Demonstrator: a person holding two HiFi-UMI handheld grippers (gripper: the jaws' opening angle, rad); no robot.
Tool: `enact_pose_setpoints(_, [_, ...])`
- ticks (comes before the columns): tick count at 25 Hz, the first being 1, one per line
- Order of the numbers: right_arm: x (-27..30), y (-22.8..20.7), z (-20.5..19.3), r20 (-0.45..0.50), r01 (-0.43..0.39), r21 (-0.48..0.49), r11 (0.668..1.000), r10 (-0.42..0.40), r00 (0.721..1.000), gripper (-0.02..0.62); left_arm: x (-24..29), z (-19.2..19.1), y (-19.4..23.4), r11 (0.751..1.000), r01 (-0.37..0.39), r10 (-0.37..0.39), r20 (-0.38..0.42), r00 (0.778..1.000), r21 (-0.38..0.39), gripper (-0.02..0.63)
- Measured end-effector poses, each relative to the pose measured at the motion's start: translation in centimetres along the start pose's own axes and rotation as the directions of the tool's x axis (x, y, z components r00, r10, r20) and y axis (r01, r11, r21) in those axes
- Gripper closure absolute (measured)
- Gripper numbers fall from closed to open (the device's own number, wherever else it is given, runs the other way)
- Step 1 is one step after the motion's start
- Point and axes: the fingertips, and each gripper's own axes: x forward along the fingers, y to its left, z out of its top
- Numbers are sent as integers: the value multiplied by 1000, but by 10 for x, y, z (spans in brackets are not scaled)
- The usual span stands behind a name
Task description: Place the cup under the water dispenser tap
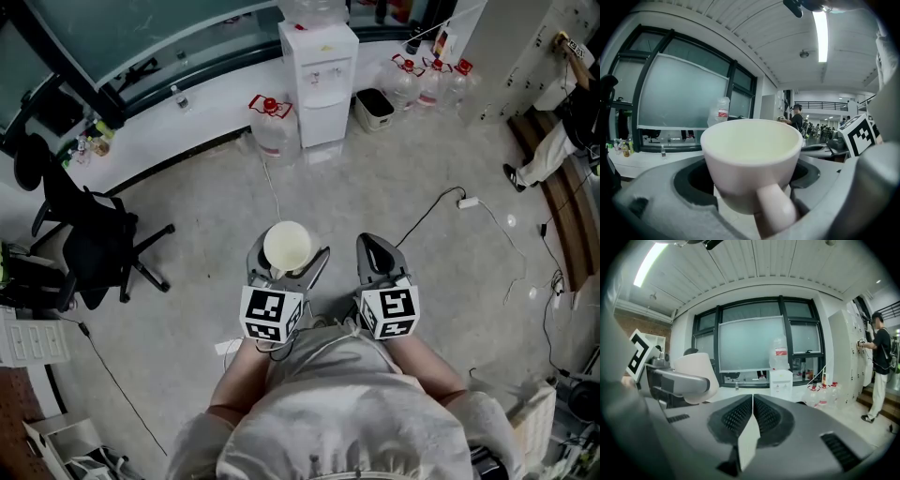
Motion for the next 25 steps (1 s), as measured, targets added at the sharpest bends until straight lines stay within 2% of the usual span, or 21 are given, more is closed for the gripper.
enact_pose_setpoints(6, [26, -31, 5, 0, -49, -12, 999, 49, 999, 566, 32, 5, 5, 997, -71, 71, -3, 997, -15, 150])
enact_pose_setpoints(13, [57, -111, 28, 15, -101, -14, 995, 101, 995, 566, 95, 24, -5, 985, -168, 168, 4, 986, -32, 150])
enact_pose_setpoints(21, [84, -213, 41, 3, -134, -15, 991, 134, 991, 566, 184, 45, -44, 979, -202, 203, 28, 979, -39, 150])
enact_pose_setpoints(25, [88, -256, 39, -12, -161, -16, 987, 161, 987, 566, 223, 47, -64, 976, -206, 208, 32, 978, -69, 150])
